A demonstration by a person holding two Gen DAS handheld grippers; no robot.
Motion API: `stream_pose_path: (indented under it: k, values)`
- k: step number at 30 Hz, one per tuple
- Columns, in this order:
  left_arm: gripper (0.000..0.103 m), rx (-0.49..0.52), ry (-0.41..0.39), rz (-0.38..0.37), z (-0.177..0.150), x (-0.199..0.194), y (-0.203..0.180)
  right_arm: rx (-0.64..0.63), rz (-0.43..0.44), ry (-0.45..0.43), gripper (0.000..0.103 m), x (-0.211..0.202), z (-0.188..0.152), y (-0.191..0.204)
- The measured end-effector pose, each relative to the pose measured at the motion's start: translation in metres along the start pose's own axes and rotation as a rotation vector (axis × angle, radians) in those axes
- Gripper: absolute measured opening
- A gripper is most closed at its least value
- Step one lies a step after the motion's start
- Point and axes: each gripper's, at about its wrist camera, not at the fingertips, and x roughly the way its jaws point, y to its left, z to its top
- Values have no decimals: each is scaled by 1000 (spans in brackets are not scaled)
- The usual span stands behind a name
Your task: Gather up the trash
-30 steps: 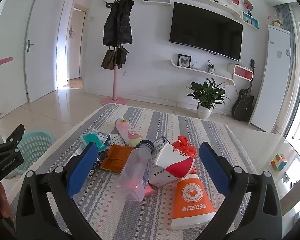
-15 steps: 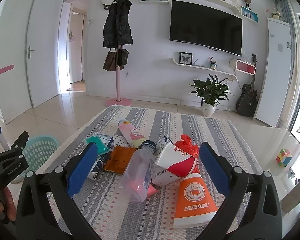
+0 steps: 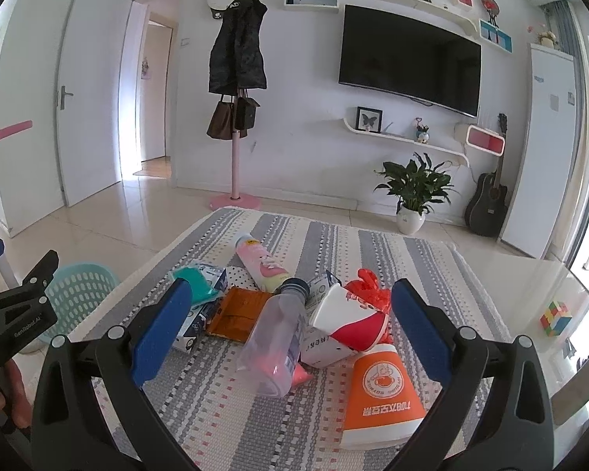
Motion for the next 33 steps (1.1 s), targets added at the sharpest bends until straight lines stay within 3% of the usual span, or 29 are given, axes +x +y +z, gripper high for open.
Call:
stream_pose_path:
  k: [7,14,24,28,32,33]
  values:
    - [96,-16,-9,-3,2,0,4,25,-35,-36,96,-6,3,-6]
    - [96,-3,14,-41,1,3,-1,83,-28,-9,87,-2,4,-21]
    - [96,17,-3,-39,0,-1,-3,48,-24,-12,87,-3,3,-12]
    - [96,8,18,-54,0,2,-2,25,-17,11,76,2,0,-6]
    - [96,-12,98,-154,9,13,-6,31,-4,64,59,16,-5,-5]
    - [96,-8,152,-238,15,20,-13,33,-4,75,58,19,-6,-6]
